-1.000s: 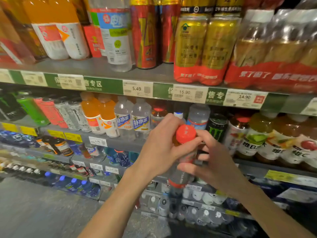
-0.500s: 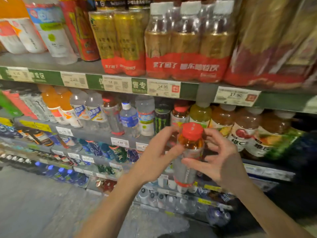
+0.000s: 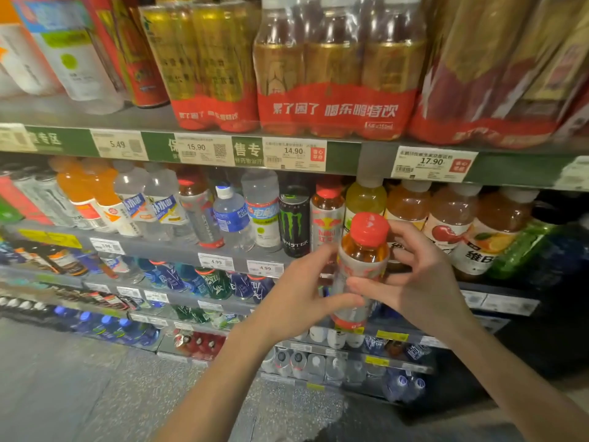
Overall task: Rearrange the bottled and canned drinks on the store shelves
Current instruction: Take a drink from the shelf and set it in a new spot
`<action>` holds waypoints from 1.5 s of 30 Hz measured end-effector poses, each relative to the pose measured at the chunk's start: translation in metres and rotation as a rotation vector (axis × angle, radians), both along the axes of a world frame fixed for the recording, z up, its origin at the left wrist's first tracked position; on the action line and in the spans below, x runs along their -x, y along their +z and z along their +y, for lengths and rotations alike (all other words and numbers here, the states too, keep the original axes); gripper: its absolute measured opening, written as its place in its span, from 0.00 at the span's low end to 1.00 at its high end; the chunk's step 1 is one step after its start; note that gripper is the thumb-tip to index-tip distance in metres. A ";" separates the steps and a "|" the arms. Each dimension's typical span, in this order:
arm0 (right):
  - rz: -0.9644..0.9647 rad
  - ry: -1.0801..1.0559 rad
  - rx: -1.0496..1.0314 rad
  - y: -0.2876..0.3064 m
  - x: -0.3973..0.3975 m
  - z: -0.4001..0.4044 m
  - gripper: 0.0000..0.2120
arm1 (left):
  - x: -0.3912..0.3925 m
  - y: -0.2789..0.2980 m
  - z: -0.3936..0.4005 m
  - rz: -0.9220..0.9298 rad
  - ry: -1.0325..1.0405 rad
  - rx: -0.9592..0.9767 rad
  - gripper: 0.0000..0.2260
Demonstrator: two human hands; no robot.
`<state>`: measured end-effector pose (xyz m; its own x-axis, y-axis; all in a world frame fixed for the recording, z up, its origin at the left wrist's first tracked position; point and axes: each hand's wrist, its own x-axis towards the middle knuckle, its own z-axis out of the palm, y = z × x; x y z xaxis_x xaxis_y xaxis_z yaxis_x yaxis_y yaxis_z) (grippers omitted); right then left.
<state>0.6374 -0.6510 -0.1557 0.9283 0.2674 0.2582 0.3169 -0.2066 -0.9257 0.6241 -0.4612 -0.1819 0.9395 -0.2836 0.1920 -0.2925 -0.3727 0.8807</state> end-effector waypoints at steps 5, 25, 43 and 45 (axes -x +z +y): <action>0.009 -0.037 0.007 -0.005 -0.002 0.003 0.35 | -0.007 -0.005 0.007 -0.019 -0.062 -0.006 0.25; -0.094 0.008 0.041 -0.011 -0.027 -0.082 0.38 | -0.101 0.049 -0.058 -0.096 0.323 -0.400 0.18; -0.095 0.052 0.073 -0.009 -0.042 -0.082 0.34 | -0.033 0.022 -0.036 -0.373 0.307 -0.260 0.16; -0.098 0.045 0.083 -0.009 -0.042 -0.081 0.35 | -0.026 0.031 -0.034 -0.381 0.312 -0.233 0.16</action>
